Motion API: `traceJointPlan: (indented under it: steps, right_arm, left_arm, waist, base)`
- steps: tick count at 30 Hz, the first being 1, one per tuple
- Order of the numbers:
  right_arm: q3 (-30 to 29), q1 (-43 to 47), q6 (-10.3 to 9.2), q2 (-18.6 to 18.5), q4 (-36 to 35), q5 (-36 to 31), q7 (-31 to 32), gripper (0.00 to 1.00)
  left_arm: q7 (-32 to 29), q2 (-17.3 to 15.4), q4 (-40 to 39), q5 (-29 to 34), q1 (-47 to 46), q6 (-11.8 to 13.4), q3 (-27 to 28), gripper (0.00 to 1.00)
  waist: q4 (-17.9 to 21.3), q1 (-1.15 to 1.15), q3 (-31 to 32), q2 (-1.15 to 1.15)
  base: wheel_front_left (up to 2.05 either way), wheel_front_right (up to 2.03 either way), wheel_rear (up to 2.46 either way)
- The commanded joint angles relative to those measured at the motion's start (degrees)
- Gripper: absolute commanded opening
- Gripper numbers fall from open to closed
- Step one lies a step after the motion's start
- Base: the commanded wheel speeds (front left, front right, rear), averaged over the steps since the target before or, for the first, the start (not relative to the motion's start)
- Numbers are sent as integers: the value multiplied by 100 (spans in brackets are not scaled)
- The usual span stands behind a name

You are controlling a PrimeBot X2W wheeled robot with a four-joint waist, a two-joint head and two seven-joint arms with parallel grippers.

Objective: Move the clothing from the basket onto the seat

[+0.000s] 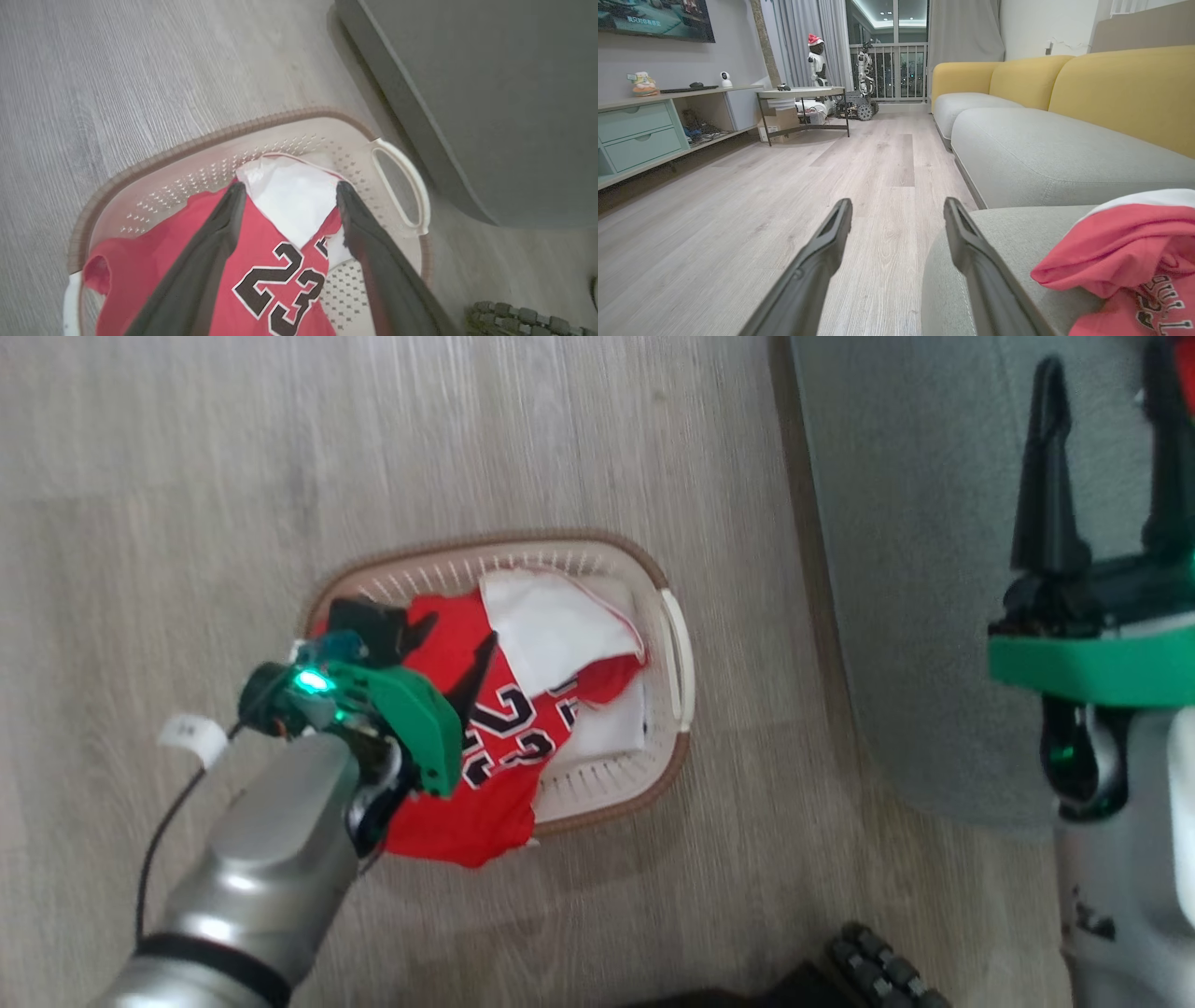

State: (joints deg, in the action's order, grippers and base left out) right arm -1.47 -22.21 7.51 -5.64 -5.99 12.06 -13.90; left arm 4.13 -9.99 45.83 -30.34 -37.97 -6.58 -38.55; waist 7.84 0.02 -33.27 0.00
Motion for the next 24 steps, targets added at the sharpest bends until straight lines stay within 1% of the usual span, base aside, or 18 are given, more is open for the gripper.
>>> traceJointPlan:
  steps: [1,9,13,21,24]
  right_arm:
    - [116,-94,-2,45,-230,-46,-57,100]
    - [181,-720,-2,146,-376,-70,-87,100]
    - [234,-965,-2,195,-490,-103,-96,100]
    - [248,-1229,-2,248,-696,-166,-104,100]
    - [263,-1273,-2,259,-740,-167,-105,100]
  left_arm:
    - [-6,-56,27,36,-167,-15,100,100]
    - [-175,13,1211,-48,-788,-81,-159,100]
    - [-251,-4,1658,-67,-1031,-88,-294,100]
    - [-572,8,2029,-24,-1261,-90,-922,100]
    - [-876,12,2156,-48,-1313,-90,-1170,100]
  waist:
    - [113,-2,-299,0]
    - [395,-2,-1004,0]
    - [510,-2,-1296,0]
    - [619,-2,-1669,0]
    - [657,-2,-1760,0]
  base:
    - [0,0,0]
    - [0,0,0]
    - [0,0,0]
    - [0,0,0]
    - [0,0,0]
